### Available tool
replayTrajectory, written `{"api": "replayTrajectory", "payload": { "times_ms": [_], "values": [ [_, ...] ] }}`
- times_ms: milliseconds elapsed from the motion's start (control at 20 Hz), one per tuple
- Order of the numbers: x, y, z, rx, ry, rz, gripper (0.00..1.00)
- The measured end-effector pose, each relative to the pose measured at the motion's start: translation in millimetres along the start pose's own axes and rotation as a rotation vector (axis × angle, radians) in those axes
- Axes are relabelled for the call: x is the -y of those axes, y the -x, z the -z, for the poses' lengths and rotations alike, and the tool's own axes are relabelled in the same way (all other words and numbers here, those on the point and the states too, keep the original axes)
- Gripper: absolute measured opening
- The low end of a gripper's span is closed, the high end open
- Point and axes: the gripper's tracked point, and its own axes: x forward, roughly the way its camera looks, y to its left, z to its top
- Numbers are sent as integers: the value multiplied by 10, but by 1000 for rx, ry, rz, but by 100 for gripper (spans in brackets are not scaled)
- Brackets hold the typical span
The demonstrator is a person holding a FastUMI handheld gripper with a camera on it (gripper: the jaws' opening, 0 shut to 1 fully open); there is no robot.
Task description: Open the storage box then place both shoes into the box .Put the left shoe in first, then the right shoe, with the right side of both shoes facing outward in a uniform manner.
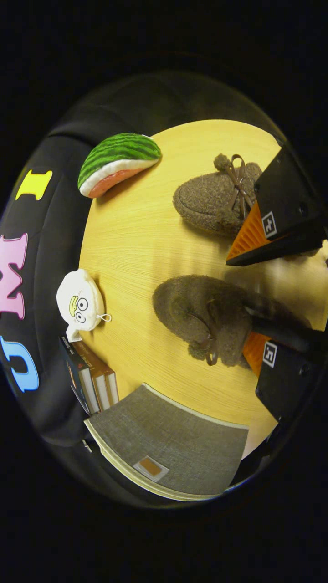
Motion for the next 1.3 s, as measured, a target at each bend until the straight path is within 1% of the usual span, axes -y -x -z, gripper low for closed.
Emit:
{"api": "replayTrajectory", "payload": {
  "times_ms": [50,100,150,200,300,350,400,450,600,750,900,1050,1200,1300],
  "values": [
    [-22,-21,21,-21,-27,-13,58],
    [-47,-20,23,-27,-37,-23,53],
    [-48,-26,9,-23,-36,-23,41],
    [-57,-20,21,-28,-40,-27,39],
    [-40,-24,23,-32,-85,-3,28],
    [-27,-32,-2,-33,-112,9,17],
    [-17,-26,-3,-38,-143,13,15],
    [-18,-23,-8,-39,-168,13,7],
    [-56,114,-67,-45,-233,6,5],
    [-134,460,-381,29,-291,-4,5],
    [-255,859,-727,116,-310,-14,5],
    [-377,1185,-980,159,-341,-11,5],
    [-661,1471,-1275,198,-405,-67,5],
    [-881,1614,-1446,220,-404,-99,5]
  ]
}}
